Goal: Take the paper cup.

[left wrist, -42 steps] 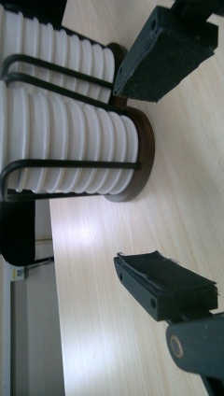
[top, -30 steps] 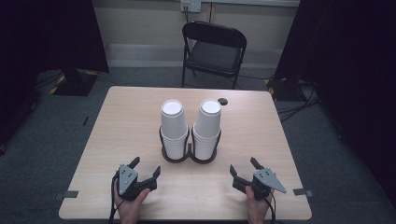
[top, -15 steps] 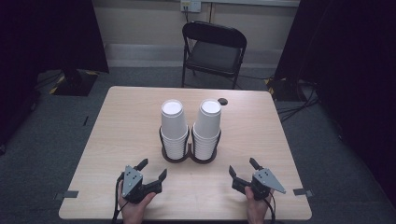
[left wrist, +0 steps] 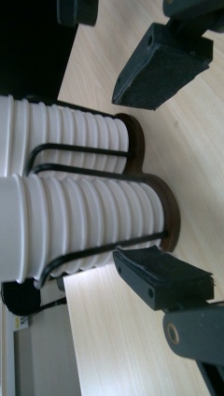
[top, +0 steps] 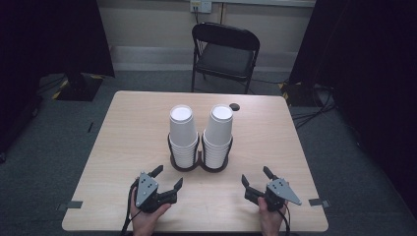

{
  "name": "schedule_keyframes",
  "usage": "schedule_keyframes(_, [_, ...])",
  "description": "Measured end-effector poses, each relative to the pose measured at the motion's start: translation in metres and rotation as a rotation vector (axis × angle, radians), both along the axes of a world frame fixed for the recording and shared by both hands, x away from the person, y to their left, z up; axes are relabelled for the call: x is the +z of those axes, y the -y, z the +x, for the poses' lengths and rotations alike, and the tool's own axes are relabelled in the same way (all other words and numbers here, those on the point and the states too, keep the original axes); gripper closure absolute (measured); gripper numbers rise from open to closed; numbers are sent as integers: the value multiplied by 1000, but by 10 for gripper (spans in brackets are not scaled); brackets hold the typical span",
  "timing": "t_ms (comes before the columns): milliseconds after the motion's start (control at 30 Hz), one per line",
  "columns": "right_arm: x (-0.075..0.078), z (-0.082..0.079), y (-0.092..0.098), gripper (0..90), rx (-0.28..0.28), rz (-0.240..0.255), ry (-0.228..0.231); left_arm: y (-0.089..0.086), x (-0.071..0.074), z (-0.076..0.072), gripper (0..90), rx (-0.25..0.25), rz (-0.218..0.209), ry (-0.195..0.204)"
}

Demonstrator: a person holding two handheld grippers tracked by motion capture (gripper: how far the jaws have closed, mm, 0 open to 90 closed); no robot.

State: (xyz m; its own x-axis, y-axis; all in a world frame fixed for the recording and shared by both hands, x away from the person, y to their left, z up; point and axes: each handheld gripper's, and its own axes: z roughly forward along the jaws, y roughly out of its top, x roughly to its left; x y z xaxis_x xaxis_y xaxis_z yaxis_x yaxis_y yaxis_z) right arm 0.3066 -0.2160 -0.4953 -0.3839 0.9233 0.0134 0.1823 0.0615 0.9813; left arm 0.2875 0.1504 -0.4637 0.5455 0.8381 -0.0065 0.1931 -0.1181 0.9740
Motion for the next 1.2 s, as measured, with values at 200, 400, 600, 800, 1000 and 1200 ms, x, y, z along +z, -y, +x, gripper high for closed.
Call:
schedule_keyframes(200, [0,-1,-2,172,34,-22,6,3,5,1,209,-33,-16,5])
schedule_keyframes(400, [0,0,-3,166,14,-27,-3,9,12,1,220,-46,4,17])
schedule_keyframes(600, [1,1,-3,137,16,-30,-18,18,19,4,233,-74,24,26])
schedule_keyframes(800, [0,1,-3,135,17,-22,-15,26,25,8,206,-108,28,21])
schedule_keyframes(1000, [0,0,-2,135,19,-17,-14,34,31,14,206,-152,28,6])
schedule_keyframes(1200, [0,0,-2,136,18,-18,-10,44,41,21,244,-158,56,-1])
